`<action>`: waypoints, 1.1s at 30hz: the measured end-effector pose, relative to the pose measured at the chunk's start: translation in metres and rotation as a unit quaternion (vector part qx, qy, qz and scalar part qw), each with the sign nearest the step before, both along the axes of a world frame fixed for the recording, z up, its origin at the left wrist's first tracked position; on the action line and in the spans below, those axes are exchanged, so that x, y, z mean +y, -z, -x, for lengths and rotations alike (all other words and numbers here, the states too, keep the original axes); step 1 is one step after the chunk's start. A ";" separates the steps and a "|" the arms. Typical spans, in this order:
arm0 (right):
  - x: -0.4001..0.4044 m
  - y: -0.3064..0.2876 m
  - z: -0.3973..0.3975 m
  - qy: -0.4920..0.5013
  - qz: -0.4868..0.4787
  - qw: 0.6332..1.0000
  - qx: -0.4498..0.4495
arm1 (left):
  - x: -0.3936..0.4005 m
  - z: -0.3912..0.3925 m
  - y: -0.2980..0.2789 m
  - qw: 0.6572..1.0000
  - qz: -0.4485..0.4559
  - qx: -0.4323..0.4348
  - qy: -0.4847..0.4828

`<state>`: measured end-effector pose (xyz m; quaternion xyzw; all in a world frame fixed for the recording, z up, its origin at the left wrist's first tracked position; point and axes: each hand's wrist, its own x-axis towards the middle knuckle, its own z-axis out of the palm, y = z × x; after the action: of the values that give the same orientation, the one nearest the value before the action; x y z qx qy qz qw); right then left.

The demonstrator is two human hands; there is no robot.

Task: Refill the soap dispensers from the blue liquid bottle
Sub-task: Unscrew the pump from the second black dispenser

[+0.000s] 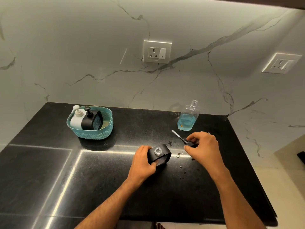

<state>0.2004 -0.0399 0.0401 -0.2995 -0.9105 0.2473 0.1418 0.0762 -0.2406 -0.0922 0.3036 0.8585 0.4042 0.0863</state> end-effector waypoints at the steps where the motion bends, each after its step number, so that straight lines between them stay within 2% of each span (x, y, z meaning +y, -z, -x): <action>1: 0.000 0.010 -0.002 0.015 -0.008 1.000 0.003 | 0.001 -0.003 0.001 1.000 -0.005 0.002 -0.004; 7: -0.006 0.089 -0.015 0.100 -0.005 0.995 0.014 | 0.007 -0.023 0.003 0.998 -0.045 0.006 -0.040; 12: -0.021 0.131 -0.023 0.114 0.026 0.993 0.007 | 0.009 -0.034 0.007 0.997 -0.051 0.002 -0.062; 20: -0.029 0.150 -0.018 0.107 0.041 0.993 0.026 | 0.016 -0.040 0.005 0.996 -0.045 -0.028 -0.075; 29: -0.025 0.160 -0.013 0.106 0.054 0.993 0.014 | 0.008 -0.036 0.011 0.998 -0.046 -0.032 -0.002; 33: -0.022 0.162 -0.012 0.105 0.052 0.993 0.010 | 0.004 -0.037 0.014 0.997 -0.051 -0.053 -0.002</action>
<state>0.2129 -0.0617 -0.1221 -0.3977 -0.8586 0.2808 0.1607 0.1131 -0.2366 -0.1063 0.2843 0.8315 0.4631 0.1154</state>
